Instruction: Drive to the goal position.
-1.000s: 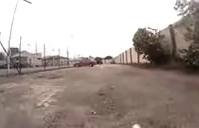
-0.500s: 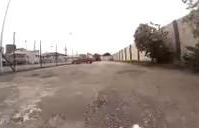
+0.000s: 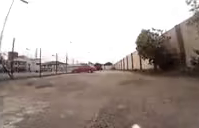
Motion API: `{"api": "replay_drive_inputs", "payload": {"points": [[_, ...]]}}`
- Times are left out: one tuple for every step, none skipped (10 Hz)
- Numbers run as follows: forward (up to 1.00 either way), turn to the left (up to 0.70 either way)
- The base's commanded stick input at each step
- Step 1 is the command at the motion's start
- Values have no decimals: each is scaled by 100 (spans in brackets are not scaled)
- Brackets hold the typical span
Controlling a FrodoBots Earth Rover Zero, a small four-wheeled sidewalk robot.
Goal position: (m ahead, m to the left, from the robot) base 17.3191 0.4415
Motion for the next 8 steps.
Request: {"api": "replay_drive_inputs", "payload": {"points": [[100, 0], [100, 0], [100, 0], [100, 0], [100, 0], [100, 0], [100, 0], [100, 0]]}}
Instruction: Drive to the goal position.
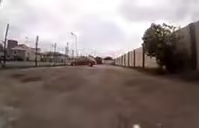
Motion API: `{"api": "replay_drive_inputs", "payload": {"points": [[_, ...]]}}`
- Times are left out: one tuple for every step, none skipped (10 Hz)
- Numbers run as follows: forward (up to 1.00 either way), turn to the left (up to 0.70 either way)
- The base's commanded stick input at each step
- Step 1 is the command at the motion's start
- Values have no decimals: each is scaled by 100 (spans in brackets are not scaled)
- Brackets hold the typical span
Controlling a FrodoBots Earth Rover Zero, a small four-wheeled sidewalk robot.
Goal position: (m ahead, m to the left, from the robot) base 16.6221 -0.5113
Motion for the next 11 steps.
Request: {"api": "replay_drive_inputs", "payload": {"points": [[100, 0], [100, 0], [100, 0], [100, 0], [100, 0], [100, 0], [100, 0], [100, 0], [100, 0], [100, 0], [100, 0]]}}
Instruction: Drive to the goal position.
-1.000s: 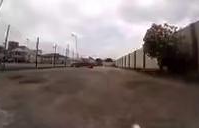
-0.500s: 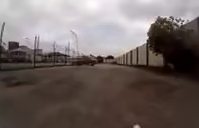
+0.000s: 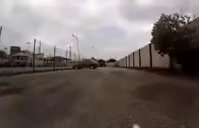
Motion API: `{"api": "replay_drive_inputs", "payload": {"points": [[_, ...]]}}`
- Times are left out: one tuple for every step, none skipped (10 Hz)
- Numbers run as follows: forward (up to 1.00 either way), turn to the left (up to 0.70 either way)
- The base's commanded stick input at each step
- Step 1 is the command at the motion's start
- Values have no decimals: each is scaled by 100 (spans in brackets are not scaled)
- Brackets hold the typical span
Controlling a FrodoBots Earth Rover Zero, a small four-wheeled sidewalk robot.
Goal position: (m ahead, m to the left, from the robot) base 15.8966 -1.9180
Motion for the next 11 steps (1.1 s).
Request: {"api": "replay_drive_inputs", "payload": {"points": [[100, 0], [100, 0], [100, 0], [100, 0], [100, 0], [100, 0], [100, 0], [100, 0], [100, 0], [100, 0], [100, 0]]}}
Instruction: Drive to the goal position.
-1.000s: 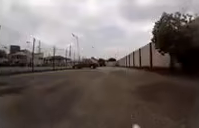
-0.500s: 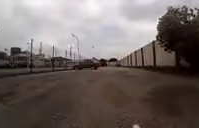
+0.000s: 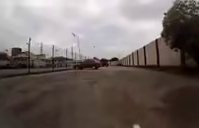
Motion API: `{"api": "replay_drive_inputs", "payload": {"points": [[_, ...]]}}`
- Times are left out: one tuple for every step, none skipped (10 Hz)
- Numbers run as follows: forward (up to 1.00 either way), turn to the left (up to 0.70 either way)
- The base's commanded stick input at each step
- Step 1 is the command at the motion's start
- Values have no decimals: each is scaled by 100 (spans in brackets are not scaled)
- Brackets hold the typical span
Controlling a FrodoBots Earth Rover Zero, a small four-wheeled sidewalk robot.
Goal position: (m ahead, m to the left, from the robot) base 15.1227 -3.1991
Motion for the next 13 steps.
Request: {"api": "replay_drive_inputs", "payload": {"points": [[100, 0], [100, 0], [100, 0], [100, 0], [100, 0], [100, 0], [100, 0], [100, 0], [100, 0], [100, 0], [100, 0], [100, 0], [100, 0]]}}
